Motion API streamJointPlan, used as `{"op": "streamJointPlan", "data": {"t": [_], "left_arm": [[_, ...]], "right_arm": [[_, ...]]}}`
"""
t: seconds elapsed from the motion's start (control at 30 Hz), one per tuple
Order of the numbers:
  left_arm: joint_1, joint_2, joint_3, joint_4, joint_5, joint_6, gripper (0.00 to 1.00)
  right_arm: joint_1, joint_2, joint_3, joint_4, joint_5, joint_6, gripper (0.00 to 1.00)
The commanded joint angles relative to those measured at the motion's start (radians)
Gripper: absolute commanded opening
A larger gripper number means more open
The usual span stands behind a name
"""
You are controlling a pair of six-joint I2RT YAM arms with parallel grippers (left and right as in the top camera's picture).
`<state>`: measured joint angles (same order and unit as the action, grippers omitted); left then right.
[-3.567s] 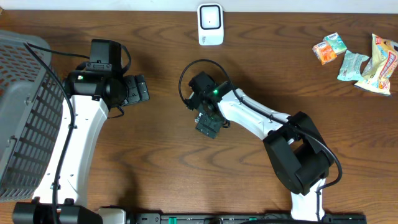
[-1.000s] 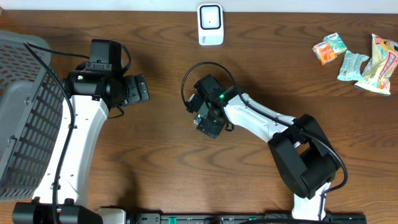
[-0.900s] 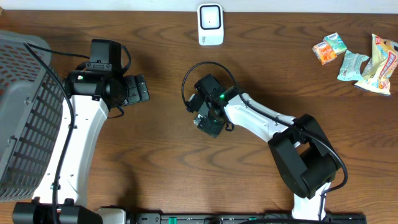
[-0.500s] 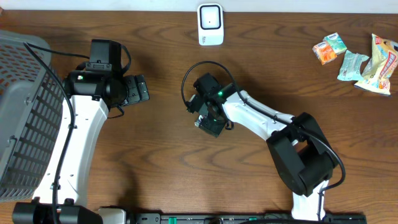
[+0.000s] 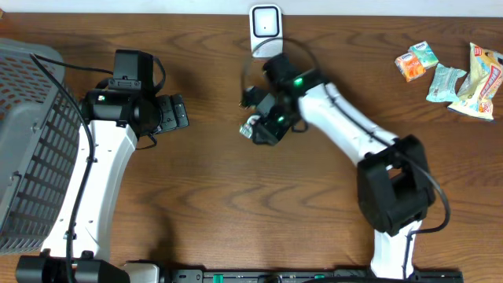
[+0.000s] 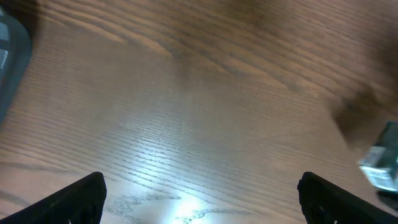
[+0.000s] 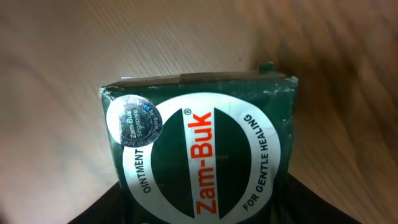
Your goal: Scan the item barcode
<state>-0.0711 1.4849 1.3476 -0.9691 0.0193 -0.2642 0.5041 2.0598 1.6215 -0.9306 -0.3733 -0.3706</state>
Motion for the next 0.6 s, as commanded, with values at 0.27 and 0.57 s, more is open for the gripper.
{"op": "streamJointPlan", "data": {"t": [0.27,0.57], "left_arm": [[0.0,0.005,0.004,-0.002,-0.013,0.005,0.98],[0.0,0.005,0.004,-0.002,-0.013,0.005,0.98]], "right_arm": [[-0.343,-0.001,0.017,0.05,-0.923,-0.027,0.56],[-0.375,-0.001,0.017,0.111,-1.136,-0.027,0.56]]}}
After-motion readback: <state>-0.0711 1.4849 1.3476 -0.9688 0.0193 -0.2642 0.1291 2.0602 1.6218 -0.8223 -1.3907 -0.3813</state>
